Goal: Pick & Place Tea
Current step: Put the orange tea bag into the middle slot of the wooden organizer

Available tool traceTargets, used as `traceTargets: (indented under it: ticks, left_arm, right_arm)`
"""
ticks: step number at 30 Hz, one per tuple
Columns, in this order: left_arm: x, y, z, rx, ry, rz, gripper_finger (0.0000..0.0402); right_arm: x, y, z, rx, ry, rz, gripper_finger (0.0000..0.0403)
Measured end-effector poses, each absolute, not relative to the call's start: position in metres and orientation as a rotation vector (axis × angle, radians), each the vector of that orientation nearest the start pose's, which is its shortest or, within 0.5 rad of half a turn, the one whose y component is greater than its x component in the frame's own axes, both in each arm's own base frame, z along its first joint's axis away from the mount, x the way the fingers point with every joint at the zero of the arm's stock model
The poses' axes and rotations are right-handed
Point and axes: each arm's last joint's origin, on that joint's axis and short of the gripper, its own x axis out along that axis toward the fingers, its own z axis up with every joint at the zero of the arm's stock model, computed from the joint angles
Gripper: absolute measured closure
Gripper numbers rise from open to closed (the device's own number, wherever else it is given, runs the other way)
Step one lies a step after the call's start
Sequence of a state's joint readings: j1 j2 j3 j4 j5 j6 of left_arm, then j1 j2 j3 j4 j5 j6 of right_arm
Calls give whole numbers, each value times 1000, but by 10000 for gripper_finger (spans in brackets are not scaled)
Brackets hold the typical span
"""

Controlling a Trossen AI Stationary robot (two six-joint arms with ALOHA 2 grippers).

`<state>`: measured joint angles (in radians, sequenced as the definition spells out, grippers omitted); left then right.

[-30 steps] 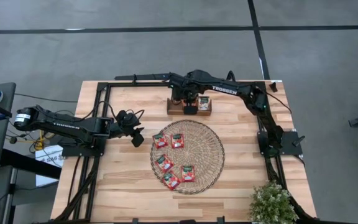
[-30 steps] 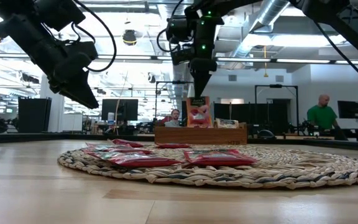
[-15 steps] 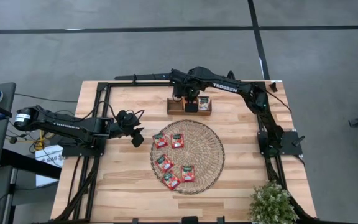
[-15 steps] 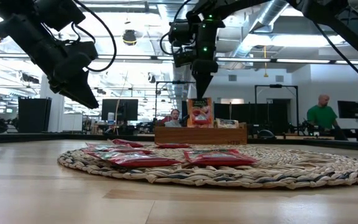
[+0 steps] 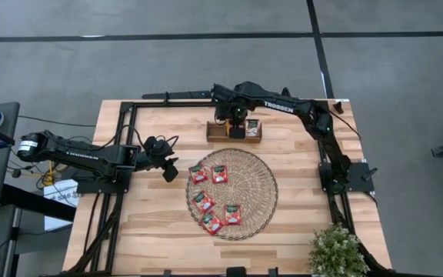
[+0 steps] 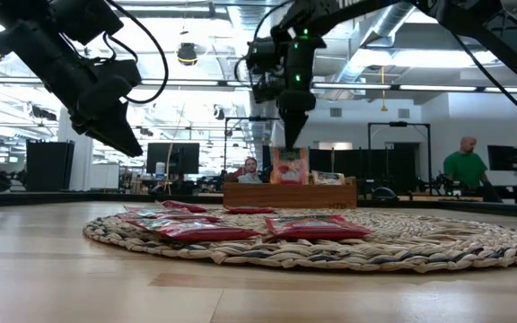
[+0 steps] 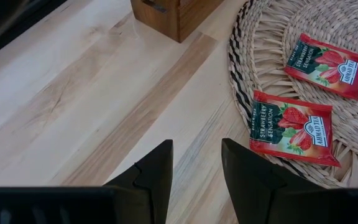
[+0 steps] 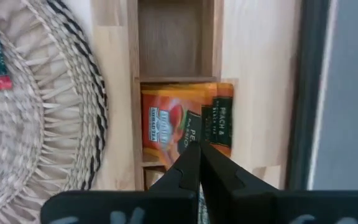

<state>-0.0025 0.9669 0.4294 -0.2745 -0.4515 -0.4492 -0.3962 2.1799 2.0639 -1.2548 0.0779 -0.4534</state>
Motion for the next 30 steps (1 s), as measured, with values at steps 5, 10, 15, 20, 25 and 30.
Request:
traceTargets:
  ticks: [5,10,15,20,25,30]
  left_arm:
    - [176,12,179,-234,684,592,271]
    - [176,12,179,-234,684,592,271]
    - [176,12,179,-234,684,592,271]
    - [176,12,179,-234,684,592,271]
    - [176,12,179,-234,684,592,271]
    - [176,12,179,-234,683,591,271]
  right_arm:
    - [402,-170,233,-139,1476,-59,403]
    - [404,-167,228,-153,1474,-48,403]
    - [407,-168,228,-165,1449,-55,403]
    - [406,-168,228,-163,1453,-54,403]
    - [407,-168,228,-166,1443,-57,403]
    - [409,-165,228,-182,1439,-44,403]
